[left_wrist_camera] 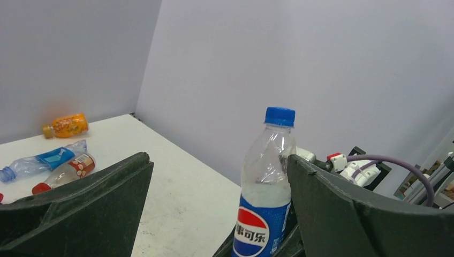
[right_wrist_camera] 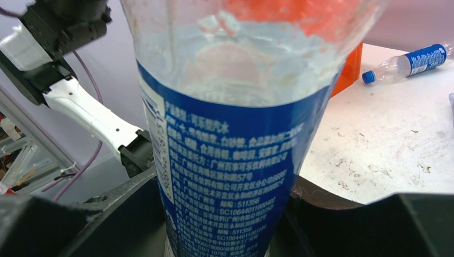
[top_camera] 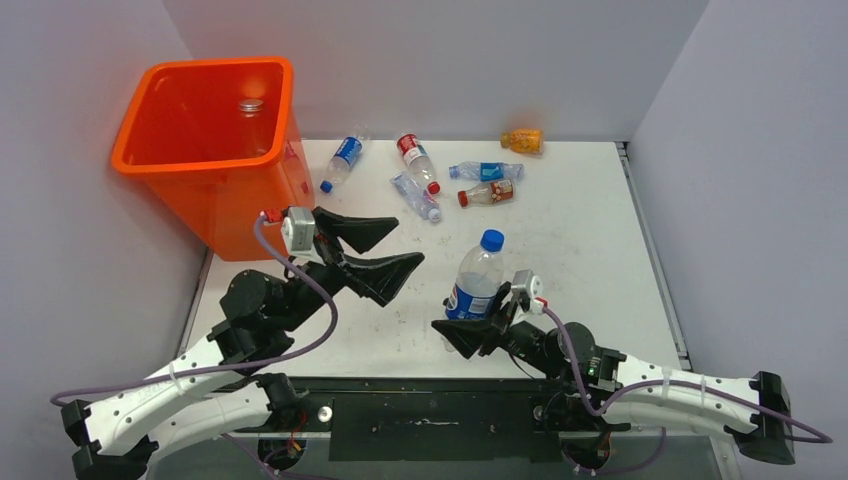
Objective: Put the plastic bottles in the bin
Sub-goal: Pick up the plastic bottle at the center of the board.
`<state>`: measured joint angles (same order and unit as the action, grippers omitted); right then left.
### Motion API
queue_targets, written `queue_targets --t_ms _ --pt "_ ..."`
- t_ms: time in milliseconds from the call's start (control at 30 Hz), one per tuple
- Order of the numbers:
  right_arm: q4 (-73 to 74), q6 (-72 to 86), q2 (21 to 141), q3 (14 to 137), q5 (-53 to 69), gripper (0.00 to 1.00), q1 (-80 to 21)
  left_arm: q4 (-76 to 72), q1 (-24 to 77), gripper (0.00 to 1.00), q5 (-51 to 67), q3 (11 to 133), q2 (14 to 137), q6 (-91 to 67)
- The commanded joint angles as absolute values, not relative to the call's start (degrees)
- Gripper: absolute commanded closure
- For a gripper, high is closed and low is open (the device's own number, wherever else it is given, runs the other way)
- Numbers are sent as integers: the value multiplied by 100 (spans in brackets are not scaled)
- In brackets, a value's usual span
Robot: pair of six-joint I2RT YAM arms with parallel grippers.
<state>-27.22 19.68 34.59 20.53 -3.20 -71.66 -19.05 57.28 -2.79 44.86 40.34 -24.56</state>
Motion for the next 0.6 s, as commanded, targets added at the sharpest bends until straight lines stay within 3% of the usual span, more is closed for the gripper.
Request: queue_targets --t_ms 0,167,367,400,567 --pt "-3370 1872 3665 2026 -382 95 -7150 -1498 5746 4 205 5254 4503 -2319" --pt "-3234 1821 4024 2244 -255 95 -7185 -907 5748 4 977 6130 5198 -2150" --pt "-3077 1785 4075 2305 -359 95 -7229 -255 5788 0 1116 6574 5667 -1995" --pt "-3059 1777 4092 2317 -366 95 -7225 -245 5796 6 1120 6582 5695 -1981" --pt "-3071 1768 4186 2337 -361 95 -7251 82 5797 15 989 6781 5881 -1912"
